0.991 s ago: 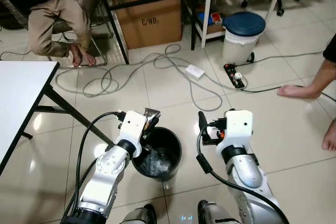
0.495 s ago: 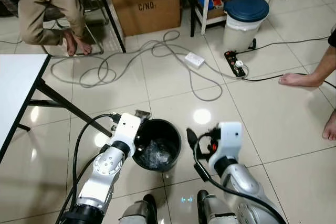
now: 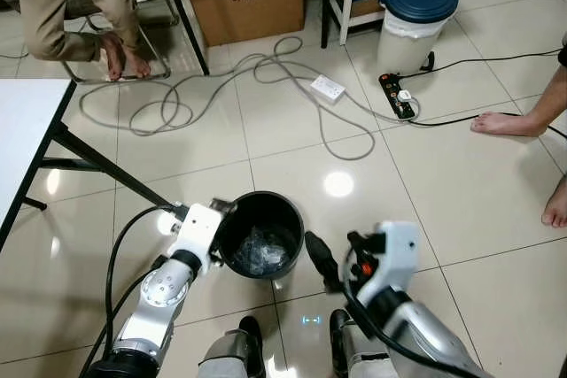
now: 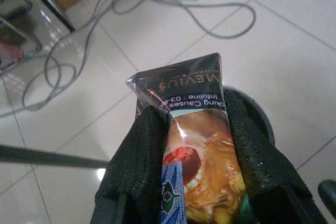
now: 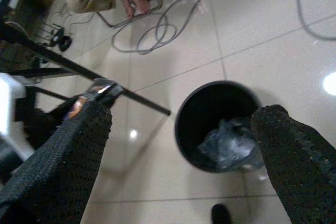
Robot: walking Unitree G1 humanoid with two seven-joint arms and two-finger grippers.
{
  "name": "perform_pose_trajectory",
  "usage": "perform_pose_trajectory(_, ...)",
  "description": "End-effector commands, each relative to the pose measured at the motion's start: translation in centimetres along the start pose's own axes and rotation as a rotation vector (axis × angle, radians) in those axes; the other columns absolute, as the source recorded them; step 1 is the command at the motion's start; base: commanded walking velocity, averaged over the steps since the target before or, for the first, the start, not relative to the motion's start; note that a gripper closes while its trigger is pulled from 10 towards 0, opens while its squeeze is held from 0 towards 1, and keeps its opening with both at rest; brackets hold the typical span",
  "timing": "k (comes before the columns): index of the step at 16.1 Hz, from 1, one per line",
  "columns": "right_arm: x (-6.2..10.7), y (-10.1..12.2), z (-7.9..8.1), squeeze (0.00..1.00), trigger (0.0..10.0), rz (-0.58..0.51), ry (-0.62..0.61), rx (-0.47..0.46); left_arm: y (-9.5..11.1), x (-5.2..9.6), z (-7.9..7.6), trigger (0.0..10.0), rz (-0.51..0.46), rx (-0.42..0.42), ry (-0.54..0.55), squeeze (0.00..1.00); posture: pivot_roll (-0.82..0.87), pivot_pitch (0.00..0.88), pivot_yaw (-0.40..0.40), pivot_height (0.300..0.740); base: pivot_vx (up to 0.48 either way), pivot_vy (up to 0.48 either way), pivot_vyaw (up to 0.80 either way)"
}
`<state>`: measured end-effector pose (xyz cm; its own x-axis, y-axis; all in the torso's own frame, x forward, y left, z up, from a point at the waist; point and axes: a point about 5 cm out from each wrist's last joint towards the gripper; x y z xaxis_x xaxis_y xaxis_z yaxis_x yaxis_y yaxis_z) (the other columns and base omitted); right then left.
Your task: Picking trash to rubbish bin
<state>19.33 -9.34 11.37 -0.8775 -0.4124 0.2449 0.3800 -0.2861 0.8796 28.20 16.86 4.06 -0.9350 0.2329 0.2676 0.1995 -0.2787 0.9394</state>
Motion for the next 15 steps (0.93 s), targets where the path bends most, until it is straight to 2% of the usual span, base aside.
perform_pose_trajectory(1,0.60,-0.22,0.88,0.00,10.0,0.014,0.036,-0.050,-0.68,0.27,0.24,10.0,0.016,-0.005,0.012,0.00,-0.11,0.336,0.104,0.740,0.000,0.000,0.00)
perform_pose_trajectory(4,1.19,-0.58,1.07,0.00,10.0,0.040,0.042,-0.060,-0.81,0.13,-0.02,10.0,0.018,-0.014,-0.004,0.00,-0.12,0.346,0.110,0.740,0.000,0.000,0.00)
perform_pose_trajectory(9,1.29,-0.80,1.35,0.00,10.0,0.065,0.038,-0.069,-1.22,0.25,-0.63,10.0,0.021,-0.022,-0.062,0.00,-0.11,0.360,0.116,0.740,0.000,0.000,0.00)
perform_pose_trajectory(15,1.10,-0.75,1.69,0.00,10.0,0.067,0.058,-0.061,-1.17,0.18,-0.67,10.0,0.015,-0.023,-0.063,0.00,-0.11,0.358,0.117,0.740,0.000,0.000,0.00)
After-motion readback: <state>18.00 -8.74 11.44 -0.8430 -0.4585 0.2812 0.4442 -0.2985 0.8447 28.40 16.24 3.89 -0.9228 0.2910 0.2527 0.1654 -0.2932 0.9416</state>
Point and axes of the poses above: a point about 5 cm out from each wrist's last joint towards the gripper, its own x axis pointing back from the gripper into the wrist, its own y axis along the axis of the wrist's last joint, z = x × y, and after that the axes turned 3 degrees about x, right-handed
